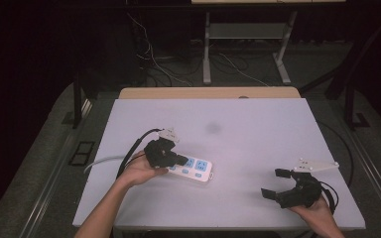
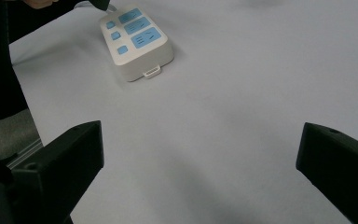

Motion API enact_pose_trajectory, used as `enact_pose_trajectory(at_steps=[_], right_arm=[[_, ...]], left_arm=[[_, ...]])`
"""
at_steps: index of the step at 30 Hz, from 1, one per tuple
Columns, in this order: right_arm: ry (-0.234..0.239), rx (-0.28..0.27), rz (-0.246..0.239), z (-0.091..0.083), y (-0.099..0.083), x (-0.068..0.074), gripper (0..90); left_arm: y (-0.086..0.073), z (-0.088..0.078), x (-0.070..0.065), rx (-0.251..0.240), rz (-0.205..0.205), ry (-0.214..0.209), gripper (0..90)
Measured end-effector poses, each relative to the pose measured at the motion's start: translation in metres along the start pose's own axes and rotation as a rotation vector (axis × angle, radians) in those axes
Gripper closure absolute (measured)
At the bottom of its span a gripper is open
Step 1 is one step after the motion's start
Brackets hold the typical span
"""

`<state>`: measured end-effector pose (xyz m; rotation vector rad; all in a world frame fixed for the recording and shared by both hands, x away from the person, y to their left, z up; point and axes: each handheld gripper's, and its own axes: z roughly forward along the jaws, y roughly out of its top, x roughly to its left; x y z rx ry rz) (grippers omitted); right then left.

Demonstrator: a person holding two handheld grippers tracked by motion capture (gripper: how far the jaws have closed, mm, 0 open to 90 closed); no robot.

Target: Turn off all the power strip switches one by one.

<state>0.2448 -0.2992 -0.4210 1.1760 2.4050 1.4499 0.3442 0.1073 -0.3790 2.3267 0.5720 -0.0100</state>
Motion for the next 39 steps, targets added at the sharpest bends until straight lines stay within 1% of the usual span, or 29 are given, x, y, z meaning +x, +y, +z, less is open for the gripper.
enact_pose_trajectory(at_steps=[5, 7, 13, 19, 24, 31, 34, 39], right_arm=[[0.001, -0.001, -0.001, 0.0, 0.0, 0.0, 0.4], [0.001, -0.001, -0.001, 0.0, 0.0, 0.0, 0.4], [0.004, -0.002, -0.002, 0.0, 0.0, 0.0, 0.4], [0.004, 0.002, 0.001, 0.001, 0.0, 0.001, 0.4], [0.006, 0.003, -0.002, 0.001, 0.0, 0.001, 0.4], [0.007, 0.008, -0.003, 0.002, 0.0, 0.001, 0.4], [0.008, 0.008, -0.004, 0.002, 0.0, 0.001, 0.4], [0.008, 0.009, -0.003, 0.002, 0.0, 0.001, 0.3]], left_arm=[[0.009, 0.0, -0.005, 0.007, 0.025, -0.007, 89.3], [0.012, 0.001, -0.007, 0.007, 0.027, -0.008, 89.4], [0.018, 0.007, -0.011, 0.013, 0.048, -0.012, 89.3], [0.021, 0.013, -0.013, 0.015, 0.05, -0.016, 89.3], [0.023, 0.017, -0.015, 0.029, 0.064, -0.02, 89.3], [0.024, 0.026, -0.019, 0.038, 0.061, -0.037, 89.3], [0.024, 0.029, -0.02, 0.053, 0.069, -0.04, 89.3], [0.024, 0.034, -0.02, 0.06, 0.07, -0.045, 89.3]])
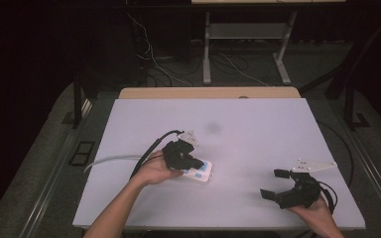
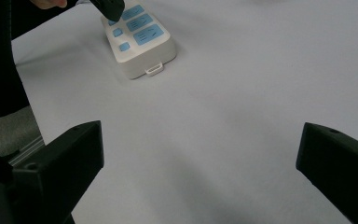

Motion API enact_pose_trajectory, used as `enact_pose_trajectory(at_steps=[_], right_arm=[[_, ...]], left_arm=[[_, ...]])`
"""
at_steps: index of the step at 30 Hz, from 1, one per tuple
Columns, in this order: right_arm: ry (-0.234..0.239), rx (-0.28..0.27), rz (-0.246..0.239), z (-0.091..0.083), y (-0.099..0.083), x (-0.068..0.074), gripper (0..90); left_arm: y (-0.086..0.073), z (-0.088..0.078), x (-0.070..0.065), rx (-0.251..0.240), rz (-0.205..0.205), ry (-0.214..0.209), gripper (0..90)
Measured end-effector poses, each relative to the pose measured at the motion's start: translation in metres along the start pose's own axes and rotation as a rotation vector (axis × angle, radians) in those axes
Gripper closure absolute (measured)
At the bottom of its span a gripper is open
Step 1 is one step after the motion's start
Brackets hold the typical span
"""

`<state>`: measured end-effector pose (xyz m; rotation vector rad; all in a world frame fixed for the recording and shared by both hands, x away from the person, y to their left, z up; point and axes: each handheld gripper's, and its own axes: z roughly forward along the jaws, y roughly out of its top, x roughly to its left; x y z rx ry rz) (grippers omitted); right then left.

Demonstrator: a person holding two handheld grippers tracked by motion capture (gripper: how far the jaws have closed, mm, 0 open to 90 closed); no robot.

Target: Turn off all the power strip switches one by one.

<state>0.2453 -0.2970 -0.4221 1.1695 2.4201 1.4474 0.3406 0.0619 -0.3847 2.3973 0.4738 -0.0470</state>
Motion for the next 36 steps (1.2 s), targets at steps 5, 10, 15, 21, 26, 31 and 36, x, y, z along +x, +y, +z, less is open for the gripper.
enact_pose_trajectory(at_steps=[5, 10, 15, 21, 26, 31, 36], right_arm=[[0.001, 0.001, 0.0, 0.0, 0.0, 0.0, 0.3], [0.001, 0.001, 0.001, 0.0, 0.0, 0.0, 0.4], [0.001, 0.003, -0.001, 0.0, 0.0, 0.0, 0.4], [0.001, 0.005, 0.0, 0.001, 0.0, 0.0, 0.4], [0.001, 0.006, -0.003, 0.001, 0.0, 0.0, 0.4], [0.003, 0.007, -0.004, 0.001, 0.0, 0.0, 0.3], [0.003, 0.011, -0.005, 0.001, 0.0, 0.0, 0.3]], left_arm=[[0.0, 0.002, 0.0, 0.014, 0.006, -0.001, 89.2], [-0.003, 0.004, 0.0, 0.019, 0.003, -0.005, 89.2], [-0.007, 0.006, 0.002, 0.015, -0.009, -0.009, 89.3], [-0.009, 0.009, 0.002, 0.023, -0.01, -0.014, 89.2], [-0.009, 0.011, 0.001, 0.03, -0.005, -0.017, 89.3], [-0.011, 0.015, 0.001, 0.037, -0.007, -0.021, 89.3], [-0.015, 0.018, 0.002, 0.041, -0.013, -0.024, 89.3]])
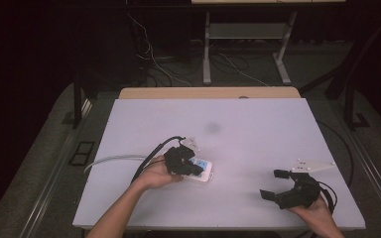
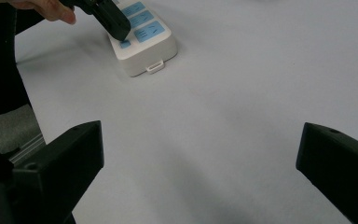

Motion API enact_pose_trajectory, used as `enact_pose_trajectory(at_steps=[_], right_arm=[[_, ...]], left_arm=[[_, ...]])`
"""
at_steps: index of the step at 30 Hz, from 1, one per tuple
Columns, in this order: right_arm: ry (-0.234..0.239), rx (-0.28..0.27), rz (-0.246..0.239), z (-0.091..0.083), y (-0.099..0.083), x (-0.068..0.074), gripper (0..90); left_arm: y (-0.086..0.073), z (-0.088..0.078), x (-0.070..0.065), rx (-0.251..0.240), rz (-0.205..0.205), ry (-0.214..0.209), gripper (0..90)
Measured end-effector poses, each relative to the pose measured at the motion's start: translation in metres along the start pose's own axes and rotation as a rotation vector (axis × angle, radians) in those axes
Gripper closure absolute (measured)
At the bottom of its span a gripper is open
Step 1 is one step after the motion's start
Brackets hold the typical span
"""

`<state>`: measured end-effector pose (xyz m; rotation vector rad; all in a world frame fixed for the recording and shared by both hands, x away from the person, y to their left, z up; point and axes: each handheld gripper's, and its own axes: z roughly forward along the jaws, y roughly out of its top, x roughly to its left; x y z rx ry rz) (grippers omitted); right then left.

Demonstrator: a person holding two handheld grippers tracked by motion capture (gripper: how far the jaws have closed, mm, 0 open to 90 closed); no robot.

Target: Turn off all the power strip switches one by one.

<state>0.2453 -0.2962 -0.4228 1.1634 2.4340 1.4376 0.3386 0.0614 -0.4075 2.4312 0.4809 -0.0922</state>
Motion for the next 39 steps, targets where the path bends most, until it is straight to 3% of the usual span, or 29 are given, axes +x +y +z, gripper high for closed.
enact_pose_trajectory(at_steps=[24, 30, 39], right_arm=[[0.002, 0.006, -0.003, 0.0005, -0.0003, 0.0008, 0.4], [0.004, 0.005, -0.005, 0.0004, -0.0004, 0.0015, 0.4], [0.001, 0.003, -0.003, -0.0003, -0.0005, 0.0009, 0.4]], left_arm=[[-0.0028, 0.0024, 0.0038, -0.011, -0.014, -0.033, 89.4], [-0.0034, 0.0031, 0.0069, -0.009, -0.039, -0.044, 89.7], [-0.0051, 0.0029, 0.0067, -0.021, -0.043, -0.038, 89.7]])
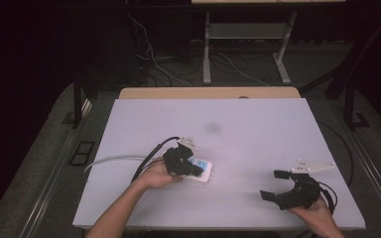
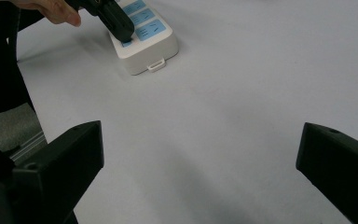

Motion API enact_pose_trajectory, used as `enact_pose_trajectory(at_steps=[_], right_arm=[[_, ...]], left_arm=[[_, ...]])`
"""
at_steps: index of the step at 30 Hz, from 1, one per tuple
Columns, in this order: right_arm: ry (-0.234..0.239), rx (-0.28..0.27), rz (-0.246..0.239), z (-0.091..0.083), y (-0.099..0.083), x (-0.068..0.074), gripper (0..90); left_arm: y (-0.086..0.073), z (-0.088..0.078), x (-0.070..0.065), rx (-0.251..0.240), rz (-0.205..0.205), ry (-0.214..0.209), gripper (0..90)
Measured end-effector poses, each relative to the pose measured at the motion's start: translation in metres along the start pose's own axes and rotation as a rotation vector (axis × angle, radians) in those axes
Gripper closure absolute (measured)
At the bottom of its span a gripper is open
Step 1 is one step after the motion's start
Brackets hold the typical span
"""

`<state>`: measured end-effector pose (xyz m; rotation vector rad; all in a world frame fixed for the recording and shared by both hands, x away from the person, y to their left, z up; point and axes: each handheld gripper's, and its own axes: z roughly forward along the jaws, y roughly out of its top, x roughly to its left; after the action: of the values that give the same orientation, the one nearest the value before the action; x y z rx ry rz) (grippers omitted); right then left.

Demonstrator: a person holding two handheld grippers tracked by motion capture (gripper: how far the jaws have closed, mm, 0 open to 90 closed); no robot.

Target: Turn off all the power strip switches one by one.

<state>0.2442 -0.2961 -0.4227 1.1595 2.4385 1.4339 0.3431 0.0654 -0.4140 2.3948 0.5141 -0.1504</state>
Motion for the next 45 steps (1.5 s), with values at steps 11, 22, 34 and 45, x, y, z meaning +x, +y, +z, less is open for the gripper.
enact_pose_trajectory(at_steps=[11, 22, 34, 45], right_arm=[[0.001, 0.001, 0.002, 0.0, 0.0, 0.0, 0.4], [0.002, 0.002, -0.001, 0.001, 0.0, -0.001, 0.3], [-0.001, 0.001, 0.002, 0.001, 0.0, -0.001, 0.3], [0.0, -0.003, 0.003, 0.0, 0.001, 0.0, 0.4]], left_arm=[[-0.004, 0.0, -0.002, -0.031, 0.003, 0.013, 89.5], [-0.005, -0.012, -0.004, -0.075, 0.009, 0.051, 89.4], [-0.011, -0.041, -0.004, -0.171, -0.012, 0.062, 79.3], [-0.024, -0.064, -0.008, -0.253, -0.087, 0.105, 38.1]])
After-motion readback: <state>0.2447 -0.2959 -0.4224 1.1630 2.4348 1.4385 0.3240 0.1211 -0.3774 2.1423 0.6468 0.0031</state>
